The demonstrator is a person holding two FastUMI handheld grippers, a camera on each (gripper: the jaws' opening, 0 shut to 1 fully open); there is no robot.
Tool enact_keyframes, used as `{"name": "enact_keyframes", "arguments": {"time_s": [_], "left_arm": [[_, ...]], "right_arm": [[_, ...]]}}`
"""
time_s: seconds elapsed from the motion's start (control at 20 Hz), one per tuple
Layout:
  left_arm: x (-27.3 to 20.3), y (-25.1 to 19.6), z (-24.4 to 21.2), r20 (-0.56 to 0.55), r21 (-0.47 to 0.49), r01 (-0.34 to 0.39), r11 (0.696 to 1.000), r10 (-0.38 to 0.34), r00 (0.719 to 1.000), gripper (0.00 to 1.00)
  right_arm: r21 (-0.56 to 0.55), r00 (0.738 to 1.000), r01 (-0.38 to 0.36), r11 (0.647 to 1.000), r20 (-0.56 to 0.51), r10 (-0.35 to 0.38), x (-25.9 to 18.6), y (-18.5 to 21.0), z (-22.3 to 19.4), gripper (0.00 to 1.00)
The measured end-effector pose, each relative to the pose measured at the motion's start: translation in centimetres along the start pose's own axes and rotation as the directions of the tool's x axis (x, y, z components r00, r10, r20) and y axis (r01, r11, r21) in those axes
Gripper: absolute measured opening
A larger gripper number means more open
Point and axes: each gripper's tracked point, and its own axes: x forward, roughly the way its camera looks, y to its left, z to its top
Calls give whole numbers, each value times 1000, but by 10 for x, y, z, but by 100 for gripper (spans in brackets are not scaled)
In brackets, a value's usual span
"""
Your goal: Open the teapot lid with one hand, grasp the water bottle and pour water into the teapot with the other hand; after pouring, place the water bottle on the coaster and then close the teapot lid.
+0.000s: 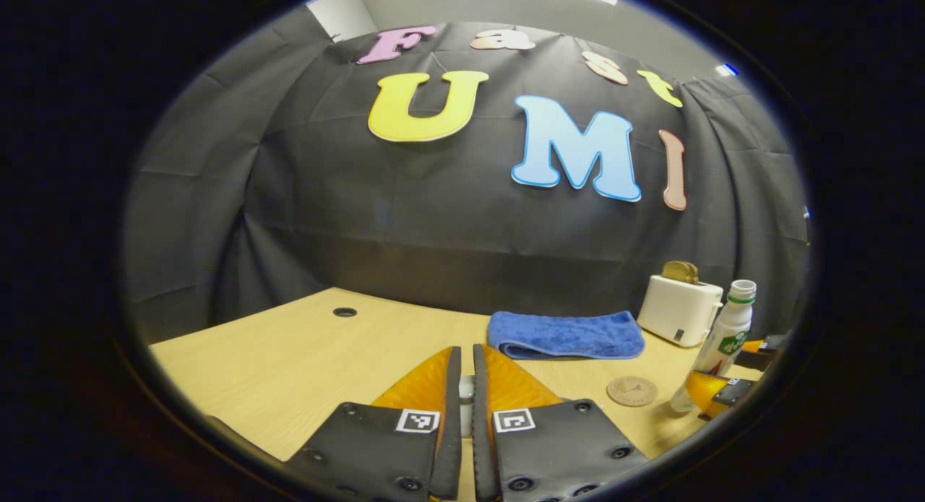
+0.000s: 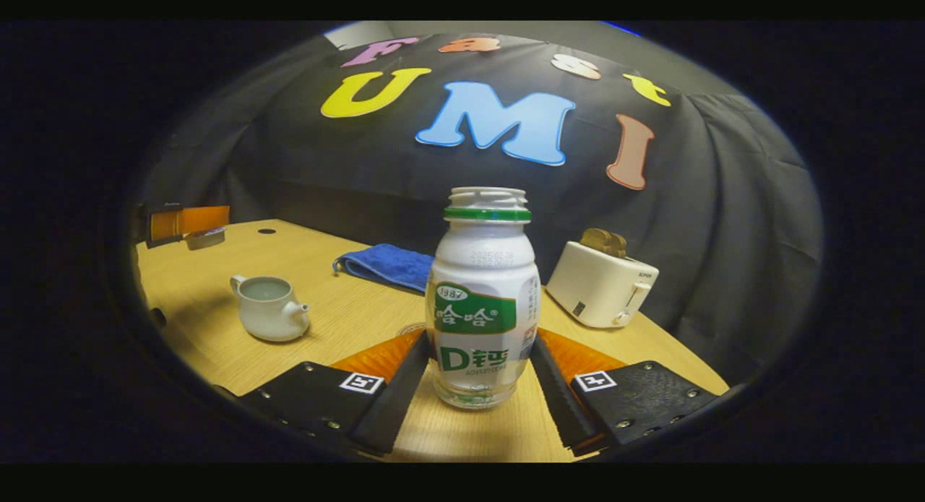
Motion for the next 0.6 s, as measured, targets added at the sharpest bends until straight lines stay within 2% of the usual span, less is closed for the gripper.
{"name": "enact_keyframes", "arguments": {"time_s": [0.15,0.3,0.4,0.6], "left_arm": [[-2,11,2,7,6,-26,1000,26,1000,13],[-3,16,5,13,6,-38,999,38,999,13],[-4,19,6,17,7,-46,999,46,999,17],[-3,30,5,15,4,-69,998,69,997,17]], "right_arm": [[-154,1000,16,988,8,-15,5,7,10,81],[-307,1000,26,951,14,-23,12,13,18,81],[-403,999,38,915,17,-34,17,15,21,81],[-572,998,56,819,47,-36,26,22,29,81]]}}
